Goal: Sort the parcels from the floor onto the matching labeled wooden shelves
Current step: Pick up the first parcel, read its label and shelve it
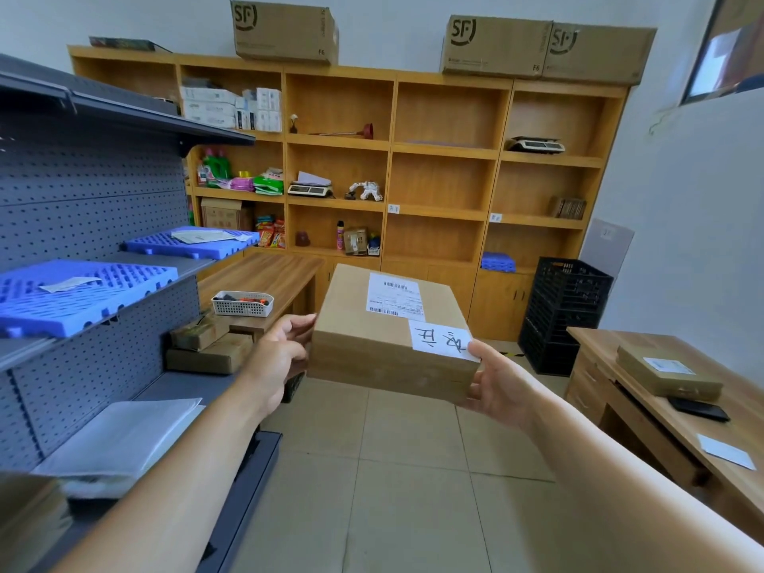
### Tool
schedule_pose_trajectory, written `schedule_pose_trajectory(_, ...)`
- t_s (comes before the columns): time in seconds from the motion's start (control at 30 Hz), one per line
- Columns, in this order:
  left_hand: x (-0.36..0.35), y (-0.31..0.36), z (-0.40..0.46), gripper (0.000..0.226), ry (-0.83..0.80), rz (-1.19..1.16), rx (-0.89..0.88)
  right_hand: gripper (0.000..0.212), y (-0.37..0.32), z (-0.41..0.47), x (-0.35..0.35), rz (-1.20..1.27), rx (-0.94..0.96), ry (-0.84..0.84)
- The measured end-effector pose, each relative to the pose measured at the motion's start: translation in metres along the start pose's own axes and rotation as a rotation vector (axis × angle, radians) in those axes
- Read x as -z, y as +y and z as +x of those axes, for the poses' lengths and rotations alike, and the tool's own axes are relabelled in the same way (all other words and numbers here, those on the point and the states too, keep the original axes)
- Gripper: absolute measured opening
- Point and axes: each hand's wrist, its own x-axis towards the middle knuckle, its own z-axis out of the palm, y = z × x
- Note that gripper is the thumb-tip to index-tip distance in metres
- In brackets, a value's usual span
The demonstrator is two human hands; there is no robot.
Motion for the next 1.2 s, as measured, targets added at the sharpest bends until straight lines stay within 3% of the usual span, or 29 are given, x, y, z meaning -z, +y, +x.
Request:
schedule_pose_trajectory(0.17, -0.007, 0.0, -0.005, 0.009, 0.078, -0.03, 0.018, 0.043, 0.003, -0.002, -0.011, 0.088, 0.113, 0.011)
schedule_pose_trajectory(0.27, -0.012, -0.001, -0.008, 0.025, 0.096, -0.014, 0.009, 0.038, 0.002, -0.005, -0.017, 0.073, 0.145, 0.0)
schedule_pose_trajectory(0.6, -0.009, -0.007, -0.014, 0.047, 0.085, -0.006, -0.013, 0.06, -0.006, -0.015, -0.018, -0.139, 0.079, -0.059)
schedule_pose_trajectory(0.73, -0.008, -0.011, -0.01, 0.077, 0.156, 0.424, -0.078, 0.039, -0.014, -0.021, -0.028, -0.083, 0.192, 0.042)
schedule_pose_trajectory(0.8, -0.012, -0.009, -0.009, 0.091, 0.219, 0.767, -0.177, 0.047, -0.021, -0.021, -0.031, -0.093, 0.243, 0.09)
schedule_pose_trajectory(0.9, -0.02, -0.002, -0.009, 0.104, 0.242, 1.215, -0.384, 0.04, -0.036, -0.02, -0.03, -0.028, 0.308, 0.155)
schedule_pose_trajectory(1.07, -0.031, 0.016, -0.009, 0.106, 0.151, 1.579, -0.536, 0.048, -0.056, -0.022, -0.03, 0.035, 0.369, 0.224)
schedule_pose_trajectory(1.2, -0.036, 0.035, -0.004, 0.102, 0.139, 1.653, -0.634, 0.076, -0.063, -0.032, -0.035, 0.009, 0.403, 0.222)
